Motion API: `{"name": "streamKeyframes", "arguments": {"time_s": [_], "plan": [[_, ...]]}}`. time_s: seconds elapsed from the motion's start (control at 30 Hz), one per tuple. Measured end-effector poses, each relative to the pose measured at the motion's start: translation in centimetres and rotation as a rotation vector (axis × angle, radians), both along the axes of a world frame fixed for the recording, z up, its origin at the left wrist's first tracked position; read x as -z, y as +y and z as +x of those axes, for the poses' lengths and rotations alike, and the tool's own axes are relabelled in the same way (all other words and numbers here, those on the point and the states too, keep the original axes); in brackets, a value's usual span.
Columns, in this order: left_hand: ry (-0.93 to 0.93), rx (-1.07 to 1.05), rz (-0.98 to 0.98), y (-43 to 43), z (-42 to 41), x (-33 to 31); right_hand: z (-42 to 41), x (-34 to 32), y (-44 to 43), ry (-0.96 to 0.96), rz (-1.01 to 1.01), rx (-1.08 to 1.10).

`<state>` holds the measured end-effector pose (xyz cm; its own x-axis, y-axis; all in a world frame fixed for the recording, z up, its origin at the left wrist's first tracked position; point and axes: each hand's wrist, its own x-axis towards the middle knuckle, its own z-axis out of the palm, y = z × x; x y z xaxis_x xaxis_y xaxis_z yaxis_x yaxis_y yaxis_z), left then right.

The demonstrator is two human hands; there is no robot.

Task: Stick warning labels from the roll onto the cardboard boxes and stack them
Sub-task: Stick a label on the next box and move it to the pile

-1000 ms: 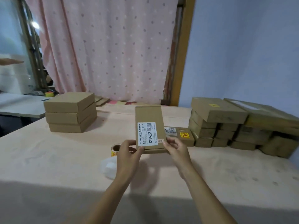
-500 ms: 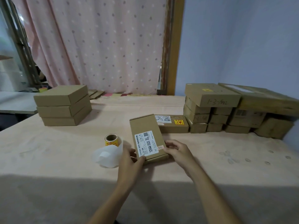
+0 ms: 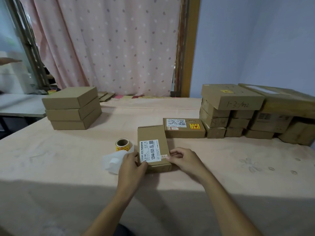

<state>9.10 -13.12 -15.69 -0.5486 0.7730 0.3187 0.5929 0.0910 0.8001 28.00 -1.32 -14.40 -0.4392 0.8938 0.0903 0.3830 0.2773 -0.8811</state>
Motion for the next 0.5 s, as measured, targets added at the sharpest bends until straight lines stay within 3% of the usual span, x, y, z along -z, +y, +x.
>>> {"name": "streamKeyframes", "arguments": {"time_s": [0.2, 0.4, 0.5], "plan": [[0.111, -0.062, -0.059, -0.4, -1.6, -1.1, -1.0, -0.1, -0.6, -0.063, 0.016, -0.012], [0.333, -0.138, 0.117, 0.2, -5.9, -3.8, -0.6, -0.8, -0.1, -0.026, 0.114, 0.109], [0.544, -0.120, -0.055, 1.6, -7.6, -4.4, -1.3, -1.5, 0.0, 0.011, 0.135, 0.115]]}}
